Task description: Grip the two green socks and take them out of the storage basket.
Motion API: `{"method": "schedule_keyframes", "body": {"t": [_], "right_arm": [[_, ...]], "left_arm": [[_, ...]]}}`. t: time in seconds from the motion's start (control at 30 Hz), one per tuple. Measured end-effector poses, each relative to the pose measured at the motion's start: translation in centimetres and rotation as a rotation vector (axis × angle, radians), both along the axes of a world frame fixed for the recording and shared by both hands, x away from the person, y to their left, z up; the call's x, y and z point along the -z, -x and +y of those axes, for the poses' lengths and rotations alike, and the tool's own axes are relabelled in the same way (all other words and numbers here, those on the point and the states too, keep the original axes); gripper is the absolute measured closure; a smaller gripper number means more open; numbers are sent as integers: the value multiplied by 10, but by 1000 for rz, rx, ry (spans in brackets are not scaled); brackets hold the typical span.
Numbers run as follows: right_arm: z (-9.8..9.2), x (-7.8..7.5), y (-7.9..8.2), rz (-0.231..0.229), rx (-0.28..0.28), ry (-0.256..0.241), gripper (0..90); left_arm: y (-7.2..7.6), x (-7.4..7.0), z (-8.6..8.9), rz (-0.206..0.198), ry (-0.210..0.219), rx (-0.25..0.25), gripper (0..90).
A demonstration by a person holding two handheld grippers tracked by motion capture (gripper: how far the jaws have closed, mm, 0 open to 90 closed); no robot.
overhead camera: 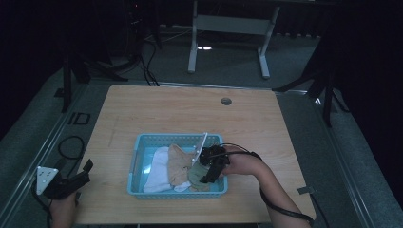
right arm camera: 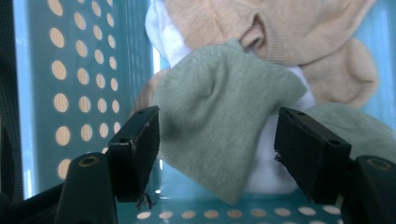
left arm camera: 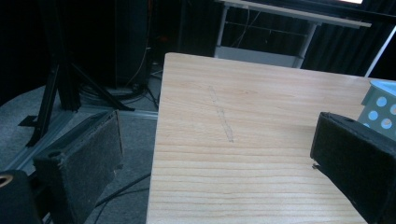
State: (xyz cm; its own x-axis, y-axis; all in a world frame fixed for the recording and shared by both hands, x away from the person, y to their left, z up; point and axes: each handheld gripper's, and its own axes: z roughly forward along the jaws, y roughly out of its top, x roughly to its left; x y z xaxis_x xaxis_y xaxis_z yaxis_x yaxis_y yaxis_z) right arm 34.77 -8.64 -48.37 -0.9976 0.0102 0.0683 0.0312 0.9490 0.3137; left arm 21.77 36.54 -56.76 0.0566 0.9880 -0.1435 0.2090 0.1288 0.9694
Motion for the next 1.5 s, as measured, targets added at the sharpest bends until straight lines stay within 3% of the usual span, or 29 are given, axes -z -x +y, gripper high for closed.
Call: {"method": "schedule_keyframes", "body": {"t": [0.23,0.33,0.4,0.57,0.7,0.83,1.03,1.3,1.5], "right_arm": [[9,10,1,6,-6,42,332],[11,12,2,12,-6,51,392],[13,13,4,4,-9,66,481],[14,14,3,-12,-11,76,556],[14,12,3,-9,-13,74,697],[13,5,4,-27,-24,68,782],[14,-5,9,-45,-33,61,794],[9,-28,11,-67,-36,0,797],[-2,-58,11,-101,-21,-85,797]], "left_arm": [[0,0,0,0,1,0,22],[0,0,0,0,2,0,23],[0,0,0,1,0,1,23],[0,0,0,4,0,0,23],[0,0,0,4,2,0,23],[0,0,0,3,2,0,23],[0,0,0,2,4,-1,23],[0,0,0,1,4,-1,23],[0,0,0,3,2,-1,23]]}}
